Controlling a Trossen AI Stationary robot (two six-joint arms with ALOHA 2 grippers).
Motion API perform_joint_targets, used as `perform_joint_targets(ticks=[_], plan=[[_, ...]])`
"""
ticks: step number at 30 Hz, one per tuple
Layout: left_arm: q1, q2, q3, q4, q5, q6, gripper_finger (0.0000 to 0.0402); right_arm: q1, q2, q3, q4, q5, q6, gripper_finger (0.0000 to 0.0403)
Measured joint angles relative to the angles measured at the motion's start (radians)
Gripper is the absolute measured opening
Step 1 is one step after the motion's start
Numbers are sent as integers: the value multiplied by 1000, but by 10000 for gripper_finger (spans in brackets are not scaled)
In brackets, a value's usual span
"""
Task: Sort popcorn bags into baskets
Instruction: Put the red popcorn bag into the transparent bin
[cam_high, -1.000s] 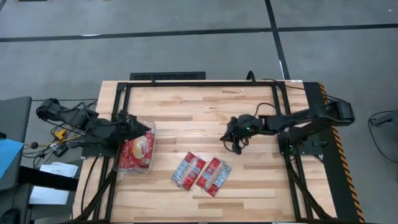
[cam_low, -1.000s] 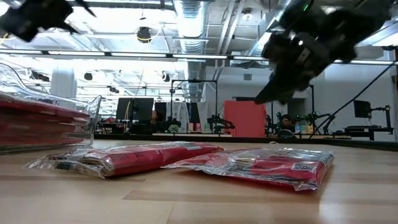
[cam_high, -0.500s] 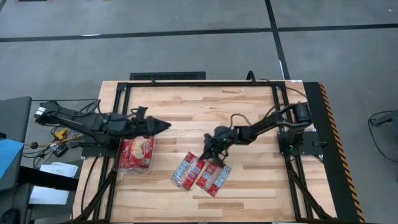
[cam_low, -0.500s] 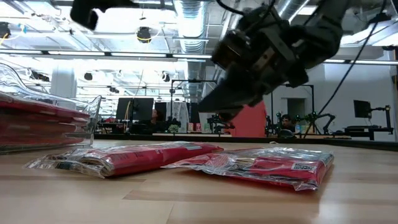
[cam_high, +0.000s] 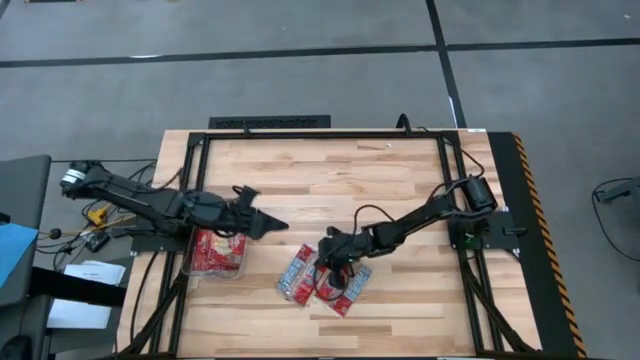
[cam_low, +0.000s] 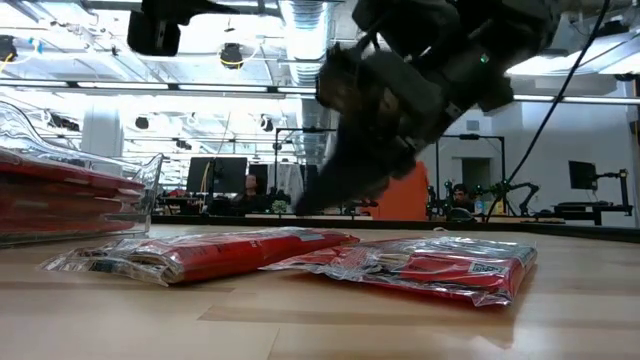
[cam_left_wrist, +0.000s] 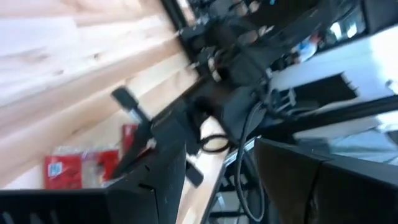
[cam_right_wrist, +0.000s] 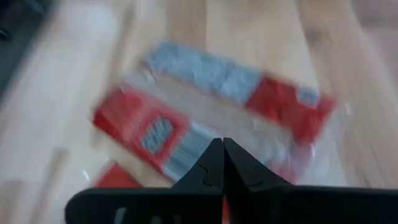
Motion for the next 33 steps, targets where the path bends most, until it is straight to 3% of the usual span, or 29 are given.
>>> perform_joint_targets(ticks=[6, 12, 17, 22, 27, 33], plan=[[-42, 99, 0, 36, -8, -15, 178, 4, -20, 41, -345, 204, 149, 7], [-40, 181, 0, 100, -84, -53, 178, -63, -116, 40, -579, 287, 176, 32], [6, 237, -2, 115, -115, -84, 179, -139, -217, 37, -751, 344, 111, 27], [75, 317, -1, 188, -88, -65, 192, -150, -379, 28, -736, 343, 96, 13], [133, 383, 0, 332, -7, 37, 225, -108, -549, -43, -696, 373, 97, 25], [198, 453, 0, 379, 98, 53, 266, -23, -607, -234, -370, 395, 166, 33]])
